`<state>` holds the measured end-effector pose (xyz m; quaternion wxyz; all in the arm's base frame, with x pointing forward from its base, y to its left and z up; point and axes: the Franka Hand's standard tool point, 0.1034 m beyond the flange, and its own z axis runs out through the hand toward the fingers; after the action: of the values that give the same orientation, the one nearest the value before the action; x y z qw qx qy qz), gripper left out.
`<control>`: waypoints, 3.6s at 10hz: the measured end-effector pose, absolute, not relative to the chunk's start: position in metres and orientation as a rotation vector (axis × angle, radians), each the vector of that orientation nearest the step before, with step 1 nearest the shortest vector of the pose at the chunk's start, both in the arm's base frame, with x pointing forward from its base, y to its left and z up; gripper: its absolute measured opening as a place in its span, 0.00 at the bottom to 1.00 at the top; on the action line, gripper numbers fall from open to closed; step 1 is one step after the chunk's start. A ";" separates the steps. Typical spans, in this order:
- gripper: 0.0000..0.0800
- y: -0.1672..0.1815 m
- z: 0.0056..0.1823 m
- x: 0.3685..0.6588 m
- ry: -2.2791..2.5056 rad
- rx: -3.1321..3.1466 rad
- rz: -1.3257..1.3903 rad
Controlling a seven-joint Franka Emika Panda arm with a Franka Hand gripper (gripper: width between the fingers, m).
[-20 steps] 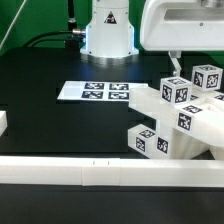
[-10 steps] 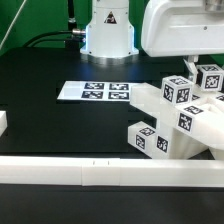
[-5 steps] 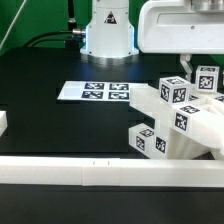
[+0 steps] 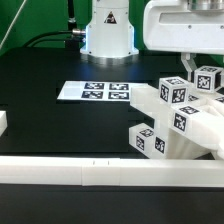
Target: Assemble chair
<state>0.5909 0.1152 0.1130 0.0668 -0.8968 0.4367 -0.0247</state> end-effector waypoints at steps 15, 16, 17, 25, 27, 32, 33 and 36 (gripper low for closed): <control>0.81 0.124 0.114 0.593 1.161 -2.717 -0.131; 0.81 0.125 0.116 0.594 1.007 -2.786 -0.148; 0.81 0.126 0.117 0.595 0.890 -2.831 -0.155; 0.67 0.120 0.119 0.594 0.272 -2.992 -0.213; 0.42 0.125 0.118 0.592 0.314 -2.988 -0.205; 0.36 0.124 0.118 0.593 0.381 -2.991 -0.204; 0.36 0.124 0.118 0.593 0.477 -2.972 -0.198; 0.36 0.122 0.118 0.592 0.869 -2.846 -0.227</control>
Offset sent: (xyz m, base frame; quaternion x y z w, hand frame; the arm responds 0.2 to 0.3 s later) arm -0.0036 0.0018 -0.0018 -0.0130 0.0198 0.2762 0.9608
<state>0.5916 0.1224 0.1176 0.0784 -0.9508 0.2901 -0.0757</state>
